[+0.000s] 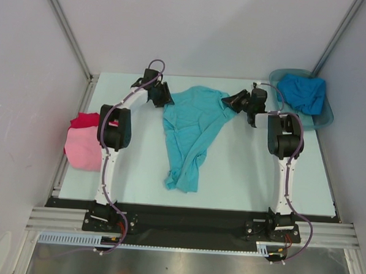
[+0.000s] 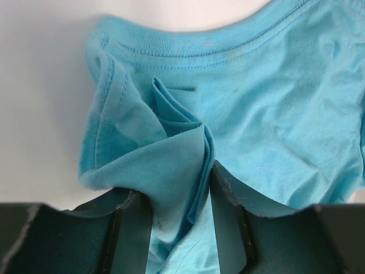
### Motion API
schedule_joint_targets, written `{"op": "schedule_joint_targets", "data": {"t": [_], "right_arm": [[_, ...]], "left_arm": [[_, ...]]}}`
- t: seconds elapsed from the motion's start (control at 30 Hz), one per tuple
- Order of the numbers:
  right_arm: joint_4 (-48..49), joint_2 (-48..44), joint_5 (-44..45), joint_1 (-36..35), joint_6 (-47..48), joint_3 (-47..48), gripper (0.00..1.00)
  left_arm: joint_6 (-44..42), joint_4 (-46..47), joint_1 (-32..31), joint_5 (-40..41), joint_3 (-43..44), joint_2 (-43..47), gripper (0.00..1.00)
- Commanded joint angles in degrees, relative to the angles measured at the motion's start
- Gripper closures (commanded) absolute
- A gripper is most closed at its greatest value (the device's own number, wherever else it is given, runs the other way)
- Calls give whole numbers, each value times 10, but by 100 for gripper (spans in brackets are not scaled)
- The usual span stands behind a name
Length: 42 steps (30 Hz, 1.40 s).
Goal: Fold and stack the t-shirts
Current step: Fold the tshirt
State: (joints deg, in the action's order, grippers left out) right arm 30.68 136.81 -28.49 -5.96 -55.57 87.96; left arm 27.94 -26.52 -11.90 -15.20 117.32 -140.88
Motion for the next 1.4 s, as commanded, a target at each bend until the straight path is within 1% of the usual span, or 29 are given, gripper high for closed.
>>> {"op": "schedule_joint_targets", "data": {"t": [0.0, 0.13, 0.17, 0.33, 0.37, 0.5, 0.63, 0.8, 0.97, 1.0, 1.03, 1.07, 1.1, 1.13, 1.2, 1.37], "right_arm": [[20, -37, -1, -8, -1, 5, 100], [-10, -38, -9, -27, 1, 46, 100], [-18, -38, -11, -32, 3, 71, 100], [-62, -29, -22, -79, -1, 155, 100], [-69, -23, -28, -85, -3, 184, 100], [-99, -7, -31, -125, 4, 228, 100], [-96, -1, -24, -161, -1, 227, 100], [-86, 0, -17, -184, -1, 209, 100], [-68, -4, -12, -194, -3, 172, 100], [-64, -8, -11, -194, -4, 166, 100], [-62, -10, -11, -194, -3, 162, 100], [-61, -12, -12, -194, -4, 156, 100], [-59, -15, -12, -192, -3, 152, 100], [-59, -17, -12, -192, -2, 149, 100], [-59, -22, -11, -190, 0, 142, 100], [-50, -22, -13, -187, -3, 132, 100]], "left_arm": [[-12, -23, -12, 12, -30, 19, 53], [-10, -13, -22, 8, -48, 20, 53], [-8, -12, -23, 6, -50, 20, 53], [-4, 4, -32, -1, -70, 28, 53], [-2, 6, -33, -1, -74, 31, 53], [0, 13, -35, -5, -84, 39, 53], [-4, 17, -35, -4, -93, 46, 53], [-7, 22, -35, -2, -106, 53, 53], [-5, 30, -34, 6, -124, 61, 52], [-5, 30, -34, 11, -125, 65, 51], [-2, 31, -32, 17, -132, 68, 41], [-1, 36, -30, 25, -139, 70, 23], [0, 45, -28, 23, -147, 82, 16], [4, 71, -23, 24, -172, 90, 14], [7, 91, -18, 21, -190, 107, 13], [4, 91, -7, 32, -191, 120, 13]]}}
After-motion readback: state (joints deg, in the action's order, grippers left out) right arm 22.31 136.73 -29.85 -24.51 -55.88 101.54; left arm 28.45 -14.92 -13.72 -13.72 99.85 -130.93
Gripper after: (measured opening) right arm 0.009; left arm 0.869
